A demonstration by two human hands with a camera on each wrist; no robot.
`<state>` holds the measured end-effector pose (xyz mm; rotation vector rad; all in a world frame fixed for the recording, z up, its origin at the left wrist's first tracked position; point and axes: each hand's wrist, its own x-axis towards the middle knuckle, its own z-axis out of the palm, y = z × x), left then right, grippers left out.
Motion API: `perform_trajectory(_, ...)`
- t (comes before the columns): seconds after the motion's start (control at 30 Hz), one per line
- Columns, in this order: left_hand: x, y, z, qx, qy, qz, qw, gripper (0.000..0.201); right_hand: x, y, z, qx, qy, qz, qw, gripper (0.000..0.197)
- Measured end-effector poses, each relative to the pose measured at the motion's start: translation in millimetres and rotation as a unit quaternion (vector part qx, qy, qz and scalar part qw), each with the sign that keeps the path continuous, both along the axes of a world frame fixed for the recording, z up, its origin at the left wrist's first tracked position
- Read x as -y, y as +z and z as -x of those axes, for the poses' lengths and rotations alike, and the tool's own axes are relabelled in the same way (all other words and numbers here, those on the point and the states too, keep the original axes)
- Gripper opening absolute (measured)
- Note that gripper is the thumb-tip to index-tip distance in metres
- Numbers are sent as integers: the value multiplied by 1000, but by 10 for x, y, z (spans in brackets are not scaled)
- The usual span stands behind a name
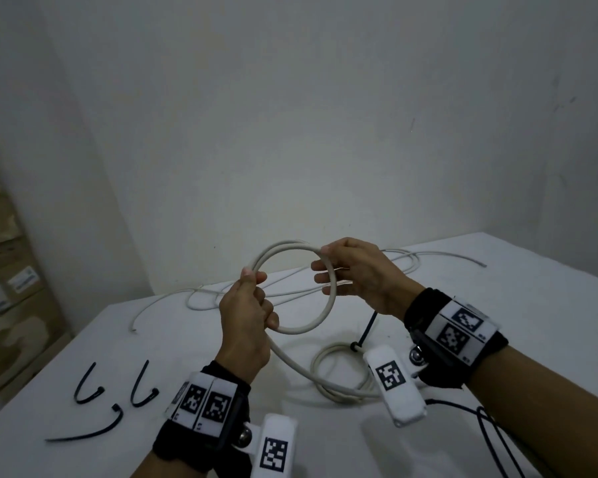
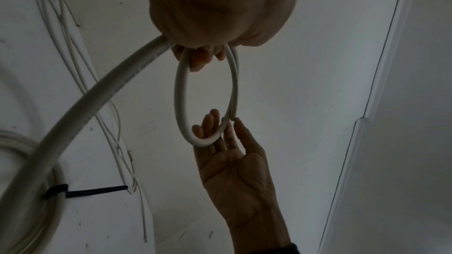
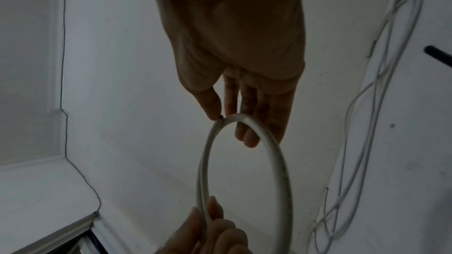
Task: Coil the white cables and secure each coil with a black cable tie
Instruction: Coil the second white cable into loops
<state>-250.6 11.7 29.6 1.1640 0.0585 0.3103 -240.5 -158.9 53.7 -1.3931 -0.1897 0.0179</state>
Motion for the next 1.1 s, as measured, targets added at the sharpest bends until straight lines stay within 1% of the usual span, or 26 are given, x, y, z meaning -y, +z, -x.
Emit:
perform_trajectory(0.03,-21,6,-5,0,2,10,1000,31,-9,3,1,0,-31,23,999,19)
perform_trajectory(0.07,-44,17,-13,0,8,20,1000,31,-27,10,19,17,-84,57,995,23)
perform_trajectory(0.1,-64,35,-24,-1,15,28,999,31,-41,10,59,48,-141,94,984,26)
perform_trajectory(0.13,-83,54,-38,-3,23,35,999,32,-46,6,114,78,-176,138,972,28)
perform_trajectory(0.17,-95,74,-56,-4,32,41,999,32,-55,-11,185,84,-165,189,964,31)
perform_trajectory(0.2,-106,89,-78,-4,41,45,998,32,-82,-45,276,64,-106,238,963,37)
perform_trajectory(0.23,-105,104,-100,-5,49,48,998,32,-130,-98,389,18,-18,280,960,43)
perform_trajectory(0.27,-103,111,-115,-6,54,49,997,32,-180,-165,507,-42,66,305,949,49)
perform_trajectory(0.3,-96,118,-127,-7,56,49,997,32,-228,-246,602,-96,122,300,941,54)
perform_trajectory(0.33,-88,121,-134,-7,55,50,997,32,-279,-337,659,-138,144,266,943,57)
perform_trajectory(0.37,-83,121,-134,-7,55,50,997,32,-335,-440,685,-173,132,207,954,55)
perform_trajectory(0.4,-80,120,-129,-7,55,50,997,32,-393,-544,697,-204,92,128,966,49)
perform_trajectory(0.43,-81,117,-120,-7,56,48,997,32,-451,-646,686,-233,33,28,971,42)
perform_trajectory(0.47,-90,112,-109,-8,57,45,997,32,-511,-729,670,-260,-28,-82,962,35)
perform_trajectory(0.53,-124,96,-92,-14,60,39,997,33,-583,-817,643,-282,-123,-278,910,22)
perform_trajectory(0.57,-147,91,-83,-20,60,38,997,33,-585,-846,629,-276,-156,-340,885,19)
perform_trajectory(0.6,-176,85,-72,-26,62,38,997,33,-570,-859,614,-268,-185,-371,870,21)
perform_trajectory(0.63,-204,80,-63,-33,64,39,997,33,-547,-857,606,-261,-204,-381,863,27)
perform_trajectory(0.7,-253,59,-48,-47,71,37,996,33,-518,-821,609,-236,-226,-352,877,26)
perform_trajectory(0.73,-269,40,-42,-54,75,34,995,33,-509,-810,607,-219,-239,-324,889,23)
perform_trajectory(0.8,-275,-13,-22,-70,77,22,994,33,-462,-804,577,-170,-265,-254,914,23)
perform_trajectory(0.87,-256,-75,0,-87,68,11,994,32,-379,-739,553,-118,-272,-204,933,22)
perform_trajectory(0.97,-209,-146,35,-105,52,-9,993,30,-228,-621,503,-87,-236,-182,951,31)
perform_trajectory(1.0,-189,-157,41,-108,44,-19,993,31,-181,-587,482,-80,-216,-172,958,31)
perform_trajectory(1.03,-176,-171,45,-111,37,-29,993,31,-156,-557,457,-73,-194,-156,966,26)
perform_trajectory(1.1,-138,-184,62,-117,18,-44,992,31,-118,-503,406,-67,-160,-124,977,9)
